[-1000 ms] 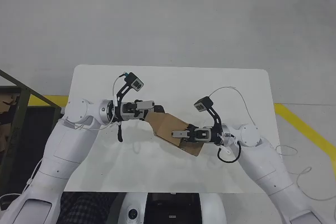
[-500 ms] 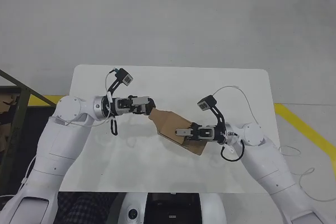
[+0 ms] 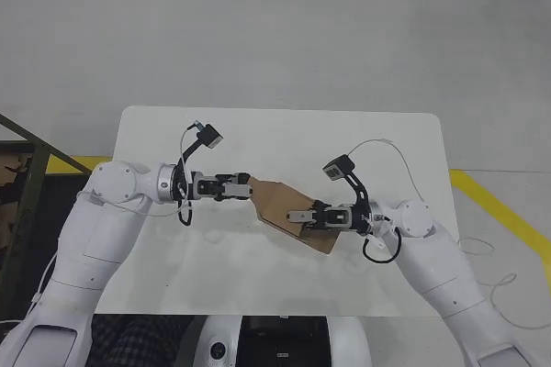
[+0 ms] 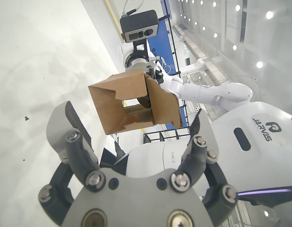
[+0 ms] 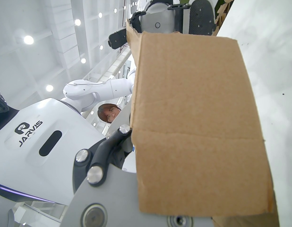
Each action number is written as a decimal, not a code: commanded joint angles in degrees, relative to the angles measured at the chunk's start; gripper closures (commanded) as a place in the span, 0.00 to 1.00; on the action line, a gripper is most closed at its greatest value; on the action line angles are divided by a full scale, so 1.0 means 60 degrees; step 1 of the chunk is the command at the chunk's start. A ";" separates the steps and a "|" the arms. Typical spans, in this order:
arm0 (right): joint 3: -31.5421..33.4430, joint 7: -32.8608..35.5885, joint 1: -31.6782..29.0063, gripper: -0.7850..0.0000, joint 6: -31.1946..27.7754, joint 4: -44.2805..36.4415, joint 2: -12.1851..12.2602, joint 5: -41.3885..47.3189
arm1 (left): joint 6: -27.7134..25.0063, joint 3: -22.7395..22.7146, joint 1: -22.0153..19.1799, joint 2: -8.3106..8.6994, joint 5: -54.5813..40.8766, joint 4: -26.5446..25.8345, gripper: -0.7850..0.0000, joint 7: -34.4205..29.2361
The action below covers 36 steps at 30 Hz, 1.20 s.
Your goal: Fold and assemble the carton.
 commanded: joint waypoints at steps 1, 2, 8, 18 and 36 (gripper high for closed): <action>-0.0004 -0.0013 0.0002 1.00 0.0002 -0.0001 -0.0004 -0.0006 | -0.0091 0.0008 -0.0025 0.0017 0.0386 -0.0047 0.00 0.0155; 0.0005 -0.0014 0.0002 1.00 0.0001 0.0003 -0.0004 0.0015 | -0.0117 0.0025 -0.0021 0.0023 0.0547 -0.0065 0.00 0.0224; 0.0096 -0.0014 0.0012 1.00 -0.0048 -0.0065 0.0006 0.0049 | -0.0268 0.0112 0.0105 0.0063 0.1144 -0.0130 0.00 0.0451; 0.0135 0.0046 -0.0052 1.00 -0.0075 -0.0263 0.0010 0.0129 | -0.0310 0.0329 0.0149 0.0089 0.1470 -0.0100 0.00 0.0755; 0.0038 0.0107 -0.0080 1.00 -0.0121 -0.0351 -0.0031 0.0227 | -0.0170 0.0690 -0.0181 0.0061 0.0841 0.0401 0.00 0.0863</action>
